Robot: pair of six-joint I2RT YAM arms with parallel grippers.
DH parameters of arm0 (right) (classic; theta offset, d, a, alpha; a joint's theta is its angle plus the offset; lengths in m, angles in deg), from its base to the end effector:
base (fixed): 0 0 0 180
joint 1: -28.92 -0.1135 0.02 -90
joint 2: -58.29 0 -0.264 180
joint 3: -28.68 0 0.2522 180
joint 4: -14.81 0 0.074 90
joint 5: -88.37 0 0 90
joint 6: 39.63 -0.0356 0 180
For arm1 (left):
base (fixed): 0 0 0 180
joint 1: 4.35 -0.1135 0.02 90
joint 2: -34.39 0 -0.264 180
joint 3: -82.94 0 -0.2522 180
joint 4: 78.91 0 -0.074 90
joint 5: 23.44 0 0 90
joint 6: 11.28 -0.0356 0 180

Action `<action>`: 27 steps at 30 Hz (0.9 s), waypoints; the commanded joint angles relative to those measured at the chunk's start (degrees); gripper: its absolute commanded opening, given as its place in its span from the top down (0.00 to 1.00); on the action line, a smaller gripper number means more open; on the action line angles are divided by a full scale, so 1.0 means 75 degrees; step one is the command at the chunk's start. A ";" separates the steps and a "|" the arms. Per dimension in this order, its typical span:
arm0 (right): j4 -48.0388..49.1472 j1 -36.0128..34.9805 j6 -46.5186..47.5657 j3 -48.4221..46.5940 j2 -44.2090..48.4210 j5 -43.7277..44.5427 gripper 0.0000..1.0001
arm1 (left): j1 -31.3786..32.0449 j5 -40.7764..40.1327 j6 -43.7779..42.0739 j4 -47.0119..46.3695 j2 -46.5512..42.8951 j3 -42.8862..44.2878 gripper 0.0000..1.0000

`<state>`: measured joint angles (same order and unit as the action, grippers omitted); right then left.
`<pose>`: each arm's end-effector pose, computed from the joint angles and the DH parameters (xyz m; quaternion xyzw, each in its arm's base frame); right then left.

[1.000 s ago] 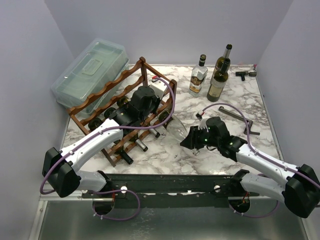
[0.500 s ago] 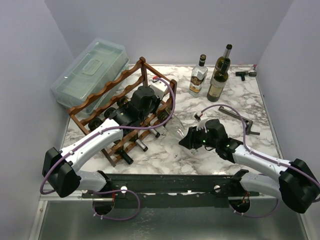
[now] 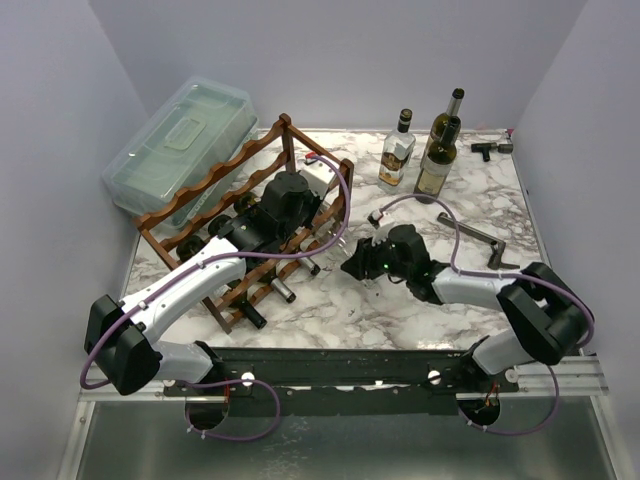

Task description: Put the wine bottle on the wine rack

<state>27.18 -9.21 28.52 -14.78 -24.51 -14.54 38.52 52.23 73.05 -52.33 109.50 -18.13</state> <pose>0.2144 0.1784 0.1662 -0.1781 0.8302 0.3426 0.4020 0.2287 -0.2003 0.3435 0.2767 0.7816 -0.0768 0.5538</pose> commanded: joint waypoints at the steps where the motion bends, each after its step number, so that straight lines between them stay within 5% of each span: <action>1: 0.1546 0.0004 0.0810 -0.1136 -0.0601 0.0332 0.99 | 0.0096 0.0477 0.0066 0.0159 0.0063 -0.0005 1.00; 11: 0.0611 0.0081 0.1249 -0.2957 -0.1915 0.0603 0.99 | 0.0103 0.0319 -0.0064 0.0160 0.0072 -0.0017 1.00; 13: 0.0497 0.0086 0.1196 -0.3096 -0.1996 0.0742 0.90 | 0.0096 0.0328 -0.0064 0.0154 0.0069 -0.0017 1.00; 17: -0.0001 0.0082 0.0903 -0.3339 -0.2036 0.0774 0.52 | 0.0096 0.0352 -0.0052 0.0142 0.0028 -0.0020 1.00; 27: -0.1952 0.0083 0.0133 -0.3306 -0.1235 0.0451 0.30 | 0.0096 0.0384 -0.0018 0.0150 -0.0048 -0.0032 1.00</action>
<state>17.81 -8.73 31.74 -39.41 -37.93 -10.93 38.48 52.34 72.22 -52.35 109.41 -18.13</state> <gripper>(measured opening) 0.693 0.285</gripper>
